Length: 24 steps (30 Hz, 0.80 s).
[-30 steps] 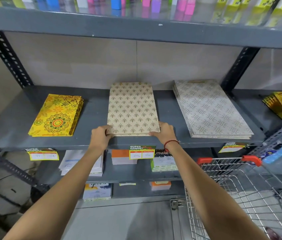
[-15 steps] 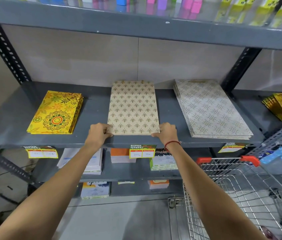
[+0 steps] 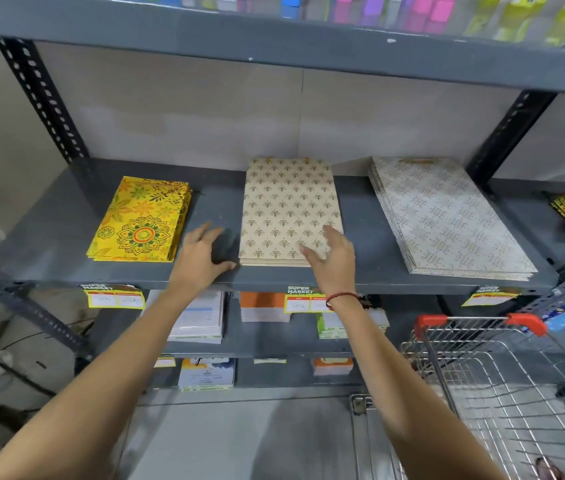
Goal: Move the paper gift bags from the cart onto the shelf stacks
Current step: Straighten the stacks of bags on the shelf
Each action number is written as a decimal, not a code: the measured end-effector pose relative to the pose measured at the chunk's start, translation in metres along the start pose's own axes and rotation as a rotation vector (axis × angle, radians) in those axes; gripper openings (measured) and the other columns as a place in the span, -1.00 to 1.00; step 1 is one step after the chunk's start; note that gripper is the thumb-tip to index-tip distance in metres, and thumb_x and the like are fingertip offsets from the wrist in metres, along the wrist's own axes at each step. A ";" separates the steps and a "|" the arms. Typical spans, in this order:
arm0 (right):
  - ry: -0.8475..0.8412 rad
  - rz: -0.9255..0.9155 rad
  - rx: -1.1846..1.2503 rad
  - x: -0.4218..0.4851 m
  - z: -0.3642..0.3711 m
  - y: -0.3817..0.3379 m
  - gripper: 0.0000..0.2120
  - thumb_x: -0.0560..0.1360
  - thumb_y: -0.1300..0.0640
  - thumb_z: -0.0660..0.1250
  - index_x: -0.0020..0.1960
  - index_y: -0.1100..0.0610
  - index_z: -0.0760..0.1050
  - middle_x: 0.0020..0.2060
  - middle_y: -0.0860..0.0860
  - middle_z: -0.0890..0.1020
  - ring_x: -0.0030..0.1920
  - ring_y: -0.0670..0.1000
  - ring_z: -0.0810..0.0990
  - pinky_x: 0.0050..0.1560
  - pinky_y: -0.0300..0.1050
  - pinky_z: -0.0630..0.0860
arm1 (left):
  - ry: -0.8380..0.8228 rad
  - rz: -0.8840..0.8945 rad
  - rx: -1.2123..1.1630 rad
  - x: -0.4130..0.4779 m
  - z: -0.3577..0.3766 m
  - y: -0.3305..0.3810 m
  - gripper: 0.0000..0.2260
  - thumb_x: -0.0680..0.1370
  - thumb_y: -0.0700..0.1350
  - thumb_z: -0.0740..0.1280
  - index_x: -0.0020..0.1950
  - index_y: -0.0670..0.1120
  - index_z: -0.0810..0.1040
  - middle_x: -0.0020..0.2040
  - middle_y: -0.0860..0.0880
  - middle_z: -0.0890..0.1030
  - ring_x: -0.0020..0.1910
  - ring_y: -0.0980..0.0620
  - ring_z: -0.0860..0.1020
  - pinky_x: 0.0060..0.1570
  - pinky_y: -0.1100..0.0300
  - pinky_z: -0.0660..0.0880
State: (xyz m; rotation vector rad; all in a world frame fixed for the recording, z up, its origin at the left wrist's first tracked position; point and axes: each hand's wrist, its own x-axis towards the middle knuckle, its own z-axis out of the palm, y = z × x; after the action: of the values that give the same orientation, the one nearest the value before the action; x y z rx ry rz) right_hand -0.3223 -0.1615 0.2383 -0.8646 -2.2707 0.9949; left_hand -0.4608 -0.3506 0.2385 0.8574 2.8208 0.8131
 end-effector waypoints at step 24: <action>-0.468 -0.092 -0.075 -0.019 0.212 -0.127 -0.63 0.35 0.16 0.46 0.06 0.30 0.46 -0.01 0.26 0.62 0.04 0.23 0.57 0.07 0.03 0.54 | 0.132 -0.148 -0.137 -0.013 -0.081 -0.178 -0.73 0.41 -0.19 0.46 0.09 -0.17 0.55 -0.01 -0.17 0.69 0.04 -0.16 0.61 -0.03 0.08 0.48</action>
State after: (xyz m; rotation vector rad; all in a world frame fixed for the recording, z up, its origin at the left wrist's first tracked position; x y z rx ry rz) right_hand -0.4935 -0.3380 0.2053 -0.5928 -2.7238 1.1727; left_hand -0.5560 -0.5199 0.2154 0.5883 2.8555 1.0619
